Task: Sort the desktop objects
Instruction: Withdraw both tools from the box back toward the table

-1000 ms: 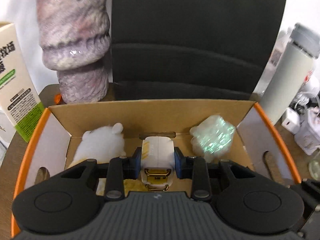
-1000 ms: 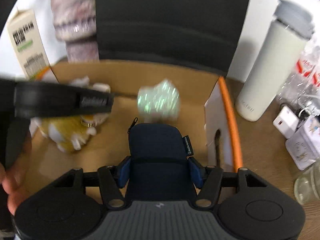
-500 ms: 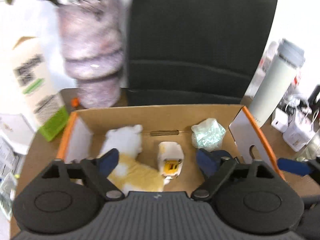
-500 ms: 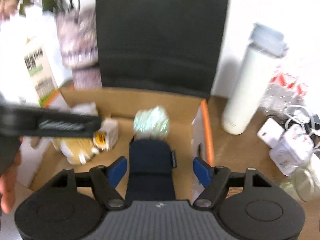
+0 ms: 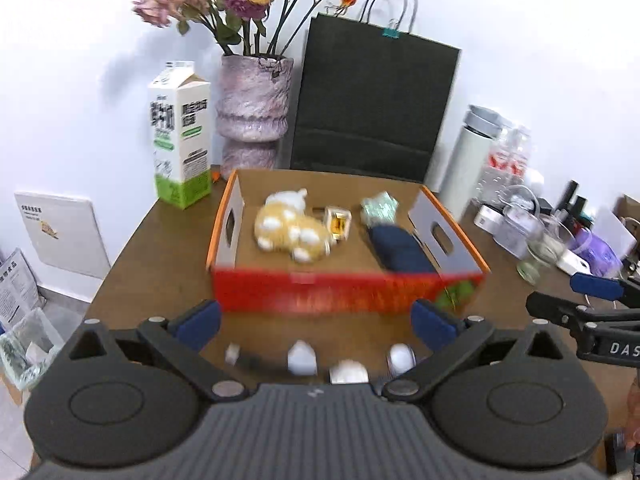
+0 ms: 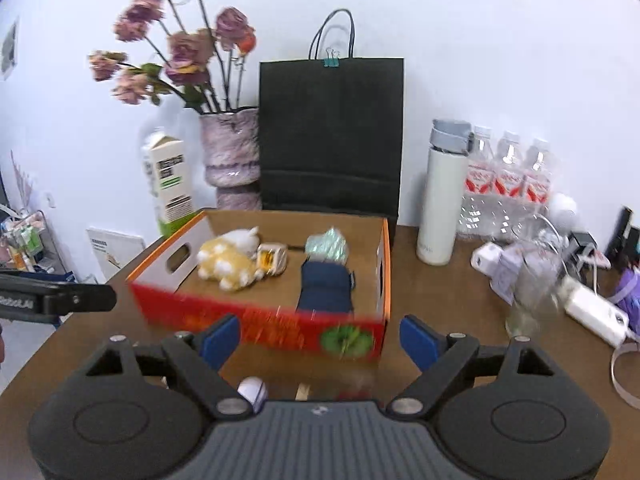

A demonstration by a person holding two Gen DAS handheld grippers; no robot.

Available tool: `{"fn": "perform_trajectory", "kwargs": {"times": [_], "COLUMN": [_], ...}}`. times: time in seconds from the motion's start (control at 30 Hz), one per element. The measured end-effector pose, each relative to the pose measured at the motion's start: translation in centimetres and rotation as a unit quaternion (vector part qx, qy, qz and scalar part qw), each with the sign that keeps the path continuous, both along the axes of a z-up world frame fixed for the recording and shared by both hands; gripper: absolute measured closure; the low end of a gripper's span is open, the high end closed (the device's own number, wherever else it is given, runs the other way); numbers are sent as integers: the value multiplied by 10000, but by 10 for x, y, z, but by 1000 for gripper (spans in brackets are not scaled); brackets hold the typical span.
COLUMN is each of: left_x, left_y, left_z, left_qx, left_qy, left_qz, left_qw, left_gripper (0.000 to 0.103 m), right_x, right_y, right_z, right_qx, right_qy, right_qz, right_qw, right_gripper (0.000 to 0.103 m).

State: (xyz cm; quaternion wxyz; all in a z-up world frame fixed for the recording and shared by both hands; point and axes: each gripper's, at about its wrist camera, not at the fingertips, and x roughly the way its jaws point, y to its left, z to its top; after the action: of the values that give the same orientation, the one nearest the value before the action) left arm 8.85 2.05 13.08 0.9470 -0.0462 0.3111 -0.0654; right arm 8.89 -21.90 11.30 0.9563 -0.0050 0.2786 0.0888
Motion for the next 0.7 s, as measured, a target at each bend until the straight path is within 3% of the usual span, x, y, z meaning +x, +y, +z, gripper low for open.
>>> {"fn": "perform_trajectory", "kwargs": {"times": [0.17, 0.3, 0.43, 0.57, 0.7], "left_x": [-92, -150, -215, -252, -255], "left_y": [-4, -16, -24, -29, -34], "left_z": [-26, -56, -94, -118, -124], "left_qx": [31, 165, 197, 319, 581], "left_qy": [-581, -790, -991, -865, -898], "left_qz": [94, 219, 508, 220, 126], "left_qw": [9983, 9965, 9936, 9955, 9942], "left_gripper": [0, 0, 0, 0, 0], "right_x": [-87, -146, -213, -265, -280], "right_y": [7, 10, 5, -1, 1], "right_z": [-36, -67, -97, -112, -115], "right_qx": [-57, -91, -277, -257, -214], "right_qy": [-254, -383, -862, -1031, -1132], "right_qz": [207, 289, 295, 157, 140], "right_qw": [9994, 9988, 9955, 9942, 9932], "right_gripper": [15, 15, 15, 13, 8]}}
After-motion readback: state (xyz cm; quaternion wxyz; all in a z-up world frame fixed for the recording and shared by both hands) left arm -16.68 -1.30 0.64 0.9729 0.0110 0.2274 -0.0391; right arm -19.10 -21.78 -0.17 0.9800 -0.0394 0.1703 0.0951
